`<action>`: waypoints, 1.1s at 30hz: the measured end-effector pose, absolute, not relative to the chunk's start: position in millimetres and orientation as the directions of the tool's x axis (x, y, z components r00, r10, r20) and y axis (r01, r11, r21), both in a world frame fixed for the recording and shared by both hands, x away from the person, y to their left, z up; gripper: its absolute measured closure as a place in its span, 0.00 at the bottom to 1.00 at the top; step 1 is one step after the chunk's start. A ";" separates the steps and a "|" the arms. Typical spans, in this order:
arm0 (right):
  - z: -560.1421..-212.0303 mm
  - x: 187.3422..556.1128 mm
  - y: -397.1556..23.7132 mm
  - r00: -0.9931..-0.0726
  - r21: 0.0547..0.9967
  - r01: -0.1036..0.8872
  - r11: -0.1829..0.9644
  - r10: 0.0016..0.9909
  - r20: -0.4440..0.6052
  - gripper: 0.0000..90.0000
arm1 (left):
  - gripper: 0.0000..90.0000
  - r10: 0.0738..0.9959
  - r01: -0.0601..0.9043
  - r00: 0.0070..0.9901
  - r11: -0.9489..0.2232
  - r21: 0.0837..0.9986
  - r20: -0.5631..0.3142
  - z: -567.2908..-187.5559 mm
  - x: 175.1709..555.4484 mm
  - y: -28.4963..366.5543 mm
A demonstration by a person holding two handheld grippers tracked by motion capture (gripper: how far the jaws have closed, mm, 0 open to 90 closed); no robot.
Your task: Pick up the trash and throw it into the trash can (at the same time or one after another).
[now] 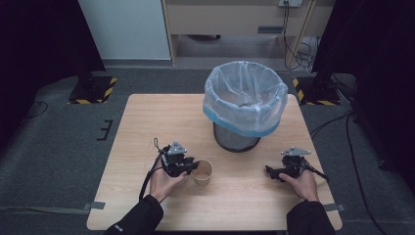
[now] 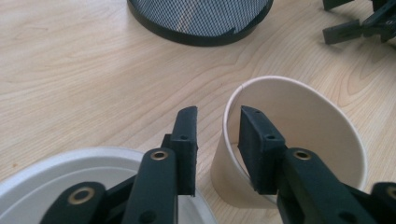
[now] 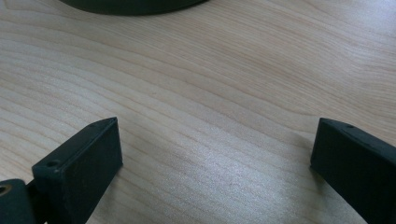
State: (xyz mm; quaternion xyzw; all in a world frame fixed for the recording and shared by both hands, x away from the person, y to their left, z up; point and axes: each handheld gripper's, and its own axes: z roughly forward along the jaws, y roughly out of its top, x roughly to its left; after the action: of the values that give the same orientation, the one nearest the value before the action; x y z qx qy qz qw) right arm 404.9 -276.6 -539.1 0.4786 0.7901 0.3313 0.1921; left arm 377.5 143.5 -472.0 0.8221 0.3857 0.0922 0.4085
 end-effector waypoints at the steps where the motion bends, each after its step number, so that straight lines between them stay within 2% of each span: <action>1: -539.1 404.9 -276.5 -0.467 0.708 0.629 0.321 0.884 0.014 0.03 | 0.77 0.709 0.559 0.686 -0.369 0.743 -0.163 -472.0 377.5 143.5; 5: -539.1 404.9 -276.6 -0.468 0.707 0.629 0.322 0.884 0.014 0.02 | 0.82 0.708 0.564 0.687 -0.377 0.734 -0.165 -472.5 377.9 141.7; 9: -539.1 404.9 -276.6 -0.468 0.707 0.629 0.322 0.884 0.014 0.02 | 0.92 0.702 0.567 0.692 -0.384 0.729 -0.169 -472.3 378.1 139.6; 22: -539.1 404.9 -276.5 -0.467 0.708 0.629 0.321 0.884 0.014 0.02 | 0.94 0.692 0.549 0.700 -0.359 0.754 -0.180 -463.8 376.2 139.1; 33: -539.1 404.9 -276.5 -0.467 0.708 0.629 0.320 0.884 0.015 0.03 | 0.94 0.696 0.500 0.698 -0.304 0.811 -0.169 -436.8 371.8 148.5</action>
State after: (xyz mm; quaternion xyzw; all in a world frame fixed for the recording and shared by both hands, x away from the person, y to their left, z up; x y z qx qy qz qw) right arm 404.9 -276.5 -539.1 0.4793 0.7895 0.3318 0.1921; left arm 371.8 148.5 -436.8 0.8004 0.3734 0.1074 0.4565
